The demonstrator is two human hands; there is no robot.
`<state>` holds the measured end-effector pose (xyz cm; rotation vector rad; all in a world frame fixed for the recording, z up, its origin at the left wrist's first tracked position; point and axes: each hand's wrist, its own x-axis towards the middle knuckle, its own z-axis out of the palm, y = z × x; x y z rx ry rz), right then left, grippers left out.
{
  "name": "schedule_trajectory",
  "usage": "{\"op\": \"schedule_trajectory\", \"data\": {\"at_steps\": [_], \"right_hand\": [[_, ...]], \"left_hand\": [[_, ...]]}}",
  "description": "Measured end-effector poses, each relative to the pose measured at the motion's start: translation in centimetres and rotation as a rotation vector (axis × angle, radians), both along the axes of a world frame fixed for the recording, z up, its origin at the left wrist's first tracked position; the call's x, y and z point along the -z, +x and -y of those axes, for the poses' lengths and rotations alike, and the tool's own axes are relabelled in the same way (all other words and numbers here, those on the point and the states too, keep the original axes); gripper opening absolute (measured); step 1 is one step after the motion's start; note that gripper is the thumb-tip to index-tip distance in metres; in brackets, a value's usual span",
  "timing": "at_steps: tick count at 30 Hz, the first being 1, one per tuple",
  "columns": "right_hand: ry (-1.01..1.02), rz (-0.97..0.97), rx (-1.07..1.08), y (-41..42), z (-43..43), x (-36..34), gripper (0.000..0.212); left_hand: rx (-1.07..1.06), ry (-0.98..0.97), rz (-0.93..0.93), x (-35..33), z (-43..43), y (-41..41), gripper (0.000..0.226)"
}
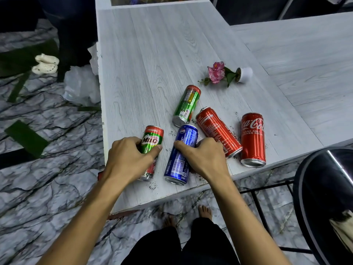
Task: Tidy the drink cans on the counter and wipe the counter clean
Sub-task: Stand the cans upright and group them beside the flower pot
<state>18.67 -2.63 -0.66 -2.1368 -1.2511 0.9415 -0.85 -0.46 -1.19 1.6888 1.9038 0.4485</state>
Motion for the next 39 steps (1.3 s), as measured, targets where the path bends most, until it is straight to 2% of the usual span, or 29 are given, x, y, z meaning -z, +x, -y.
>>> {"op": "schedule_trajectory", "data": {"at_steps": [5, 17, 21, 31, 39], "right_hand": [[0.009, -0.04, -0.039, 0.2, 0.4, 0.0, 0.043], [0.388, -0.015, -0.139, -0.2, 2.8, -2.5, 0.04], [0.485, -0.02, -0.177, 0.3, 2.9, -2.9, 0.052], [0.676, -0.099, -0.172, 3.9, 0.7, -7.5, 0.052], [0.722, -0.07, -0.142, 11.1, -3.1, -9.4, 0.053]], "left_hand": [[-0.029, -0.004, 0.173, -0.6, 0.8, -0.3, 0.033], [-0.028, 0.104, 0.434, -2.3, 3.2, -0.9, 0.043], [-0.04, 0.166, 0.53, -2.9, 3.4, -0.7, 0.055], [0.012, 0.338, 0.576, -8.2, 1.1, 2.1, 0.058], [0.081, 0.361, 0.604, -9.8, -2.9, 9.0, 0.056]]}}
